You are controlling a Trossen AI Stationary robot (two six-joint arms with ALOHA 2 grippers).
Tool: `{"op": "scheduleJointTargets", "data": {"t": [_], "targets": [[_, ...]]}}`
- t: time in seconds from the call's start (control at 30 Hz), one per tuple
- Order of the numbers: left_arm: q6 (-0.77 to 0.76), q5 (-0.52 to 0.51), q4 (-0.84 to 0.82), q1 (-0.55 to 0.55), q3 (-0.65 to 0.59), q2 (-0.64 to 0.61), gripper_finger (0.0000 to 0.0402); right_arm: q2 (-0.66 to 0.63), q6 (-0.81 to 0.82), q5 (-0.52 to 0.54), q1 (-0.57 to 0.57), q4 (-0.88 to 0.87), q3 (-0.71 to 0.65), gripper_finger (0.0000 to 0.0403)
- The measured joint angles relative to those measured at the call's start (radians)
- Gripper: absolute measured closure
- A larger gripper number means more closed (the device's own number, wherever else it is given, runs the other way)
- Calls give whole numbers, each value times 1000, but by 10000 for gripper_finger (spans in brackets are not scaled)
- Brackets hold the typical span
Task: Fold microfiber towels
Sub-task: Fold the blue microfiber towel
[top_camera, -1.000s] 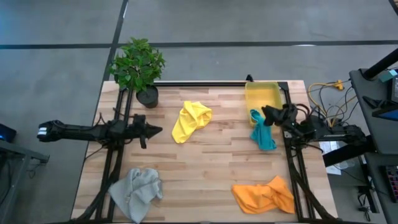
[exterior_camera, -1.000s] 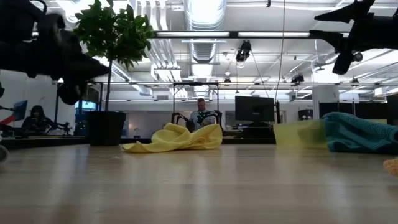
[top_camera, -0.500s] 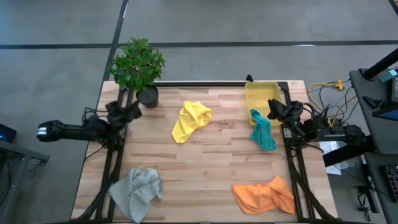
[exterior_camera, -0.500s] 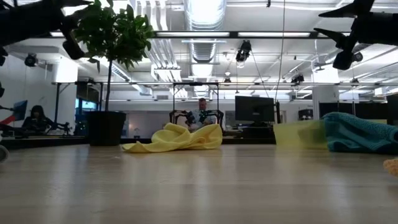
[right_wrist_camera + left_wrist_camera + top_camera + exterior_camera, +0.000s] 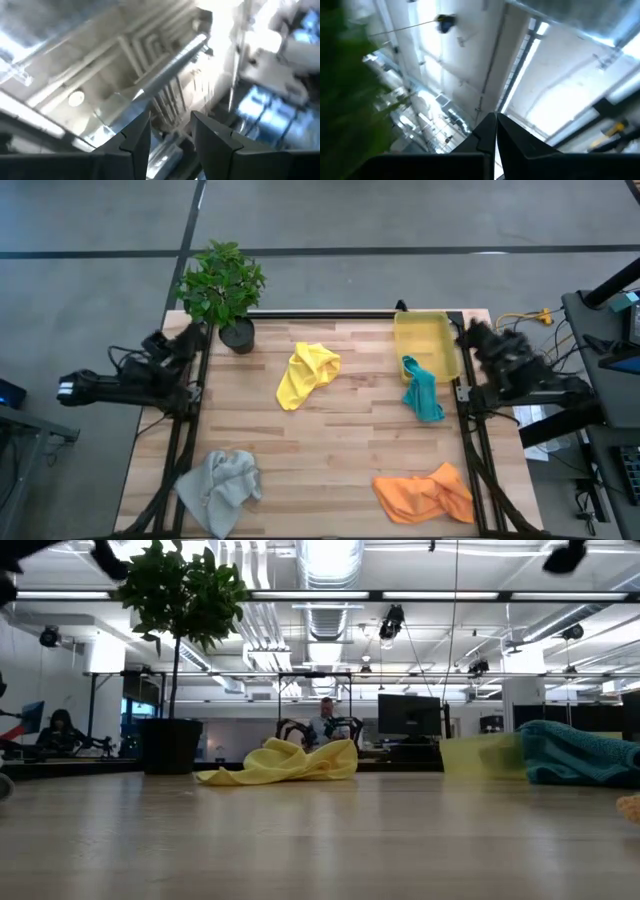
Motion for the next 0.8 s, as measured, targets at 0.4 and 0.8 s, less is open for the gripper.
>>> {"op": "scheduleJointTargets", "data": {"t": [0.4,0.8], "targets": [[335,154,-714,0,521,89,402,469,-482,-92,0,-370,635,268],[447,156,-1523,0,961,257,402,821,-441,-247,3,-1230,1123,269]]}}
